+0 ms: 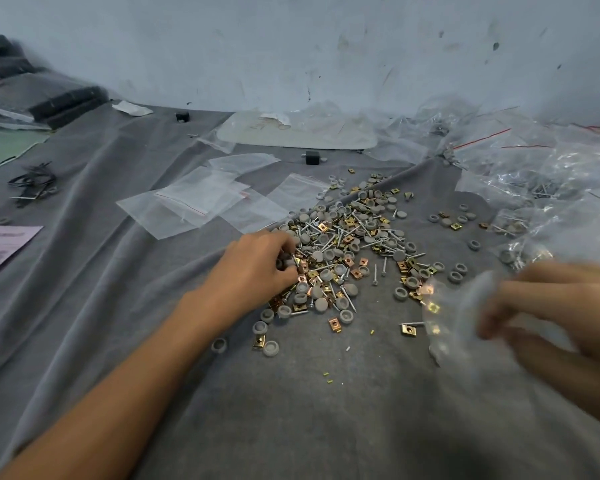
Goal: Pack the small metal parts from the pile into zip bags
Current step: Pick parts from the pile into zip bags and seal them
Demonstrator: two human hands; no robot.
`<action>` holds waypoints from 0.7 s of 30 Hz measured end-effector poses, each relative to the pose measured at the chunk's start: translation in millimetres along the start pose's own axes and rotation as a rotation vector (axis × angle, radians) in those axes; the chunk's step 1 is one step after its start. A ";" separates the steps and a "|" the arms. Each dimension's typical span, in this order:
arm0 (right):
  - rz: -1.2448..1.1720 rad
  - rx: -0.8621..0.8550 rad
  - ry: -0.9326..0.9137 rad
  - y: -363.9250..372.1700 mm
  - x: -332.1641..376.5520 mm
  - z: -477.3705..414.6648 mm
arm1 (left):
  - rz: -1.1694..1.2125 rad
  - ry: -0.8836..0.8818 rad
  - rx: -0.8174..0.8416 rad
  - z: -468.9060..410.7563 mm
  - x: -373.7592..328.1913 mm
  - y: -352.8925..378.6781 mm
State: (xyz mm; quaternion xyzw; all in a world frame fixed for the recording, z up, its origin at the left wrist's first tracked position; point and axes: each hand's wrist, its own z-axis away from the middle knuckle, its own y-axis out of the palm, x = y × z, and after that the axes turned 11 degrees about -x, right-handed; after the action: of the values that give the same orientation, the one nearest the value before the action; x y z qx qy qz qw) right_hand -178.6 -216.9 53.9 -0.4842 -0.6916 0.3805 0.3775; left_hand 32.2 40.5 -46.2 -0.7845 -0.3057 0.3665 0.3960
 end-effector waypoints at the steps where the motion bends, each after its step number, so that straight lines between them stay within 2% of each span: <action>1: -0.054 0.074 0.035 5.1 4.5 -5.3 | 0.006 -0.006 -0.011 0.6 0.3 0.4; 3: -0.211 0.138 0.100 24.3 11.1 -18.4 | 0.016 -0.014 -0.028 1.6 0.8 0.9; 8: -0.372 0.042 0.105 63.6 22.5 -28.8 | 0.025 -0.018 -0.031 2.3 -2.1 1.3; 13: -0.377 -0.180 0.146 85.1 19.7 -25.2 | 0.070 -0.084 -0.073 3.6 -1.8 -3.5; 17: -0.377 -0.255 0.167 92.7 18.4 -21.1 | 0.108 -0.145 -0.098 5.4 -1.9 -13.5; 19: -0.394 -0.281 0.175 94.7 18.5 -22.1 | 0.228 -0.178 -0.116 8.2 -8.3 -20.2; 21: -0.432 -0.307 0.186 95.1 19.2 -23.4 | 0.506 -0.205 -0.100 14.4 -22.9 -29.7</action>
State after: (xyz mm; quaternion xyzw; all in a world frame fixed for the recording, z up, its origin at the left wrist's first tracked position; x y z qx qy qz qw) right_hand -126.1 -171.8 -18.0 -0.4098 -0.7907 0.1361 0.4339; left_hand 2.3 43.4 -19.5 -0.8133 -0.1560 0.5157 0.2198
